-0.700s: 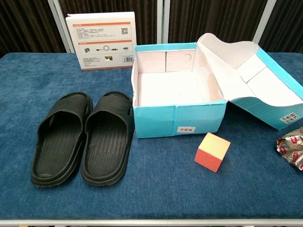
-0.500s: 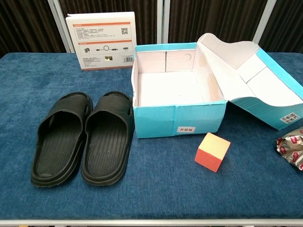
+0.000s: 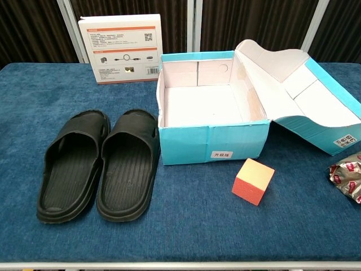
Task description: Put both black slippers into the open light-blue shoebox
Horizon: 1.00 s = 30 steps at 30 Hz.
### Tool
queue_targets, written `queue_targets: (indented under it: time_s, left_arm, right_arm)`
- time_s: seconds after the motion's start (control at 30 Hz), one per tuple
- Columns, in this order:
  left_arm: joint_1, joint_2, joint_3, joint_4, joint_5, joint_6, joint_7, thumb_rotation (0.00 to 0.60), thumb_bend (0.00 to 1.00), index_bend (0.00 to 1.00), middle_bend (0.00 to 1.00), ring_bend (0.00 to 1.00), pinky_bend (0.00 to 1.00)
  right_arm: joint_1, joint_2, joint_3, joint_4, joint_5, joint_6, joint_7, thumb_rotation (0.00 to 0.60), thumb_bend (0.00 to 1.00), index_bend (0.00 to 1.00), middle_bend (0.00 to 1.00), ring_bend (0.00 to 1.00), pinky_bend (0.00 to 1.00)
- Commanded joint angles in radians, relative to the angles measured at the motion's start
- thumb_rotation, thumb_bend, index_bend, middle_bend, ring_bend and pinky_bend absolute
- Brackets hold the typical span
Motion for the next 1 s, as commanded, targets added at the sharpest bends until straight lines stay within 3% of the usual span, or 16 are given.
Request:
queue_targets:
  time_s: [0.03, 0.27, 0.37, 0.5, 0.67, 1.0]
  left_arm:
    - [-0.058, 0.019, -0.030, -0.030, -0.012, -0.068, -0.013, 0.600, 0.00, 0.23, 0.18, 0.19, 0.17]
    - [-0.225, 0.023, -0.098, -0.088, -0.080, -0.267, 0.022, 0.600, 0.00, 0.23, 0.19, 0.54, 0.55]
    - [-0.301, -0.010, -0.125, -0.084, -0.155, -0.358, 0.075, 0.600, 0.00, 0.22, 0.19, 0.63, 0.65]
    - [-0.400, -0.053, -0.148, -0.084, -0.290, -0.478, 0.141, 0.600, 0.00, 0.19, 0.19, 0.68, 0.69]
    - [-0.521, -0.103, -0.139, -0.105, -0.508, -0.558, 0.286, 0.600, 0.00, 0.14, 0.18, 0.70, 0.70]
    - [-0.714, -0.216, -0.076, -0.133, -0.900, -0.497, 0.481, 0.600, 0.00, 0.08, 0.12, 0.70, 0.70]
  right_arm:
    - [0.003, 0.011, 0.004, -0.005, -0.001, -0.001, -0.005, 0.600, 0.09, 0.05, 0.13, 0.00, 0.08]
    - [0.021, 0.036, 0.011, -0.028, -0.004, -0.021, -0.027, 0.600, 0.10, 0.05, 0.13, 0.00, 0.08]
    - [0.027, 0.045, 0.014, -0.036, -0.002, -0.027, -0.035, 0.600, 0.10, 0.05, 0.13, 0.00, 0.08]
    - [0.029, 0.056, 0.016, -0.047, 0.004, -0.031, -0.043, 0.600, 0.10, 0.05, 0.13, 0.00, 0.08]
    - [0.028, 0.066, 0.015, -0.053, 0.007, -0.034, -0.037, 0.600, 0.10, 0.05, 0.13, 0.00, 0.08]
    - [0.024, 0.071, 0.011, -0.040, 0.011, -0.033, -0.013, 0.600, 0.10, 0.05, 0.13, 0.00, 0.08]
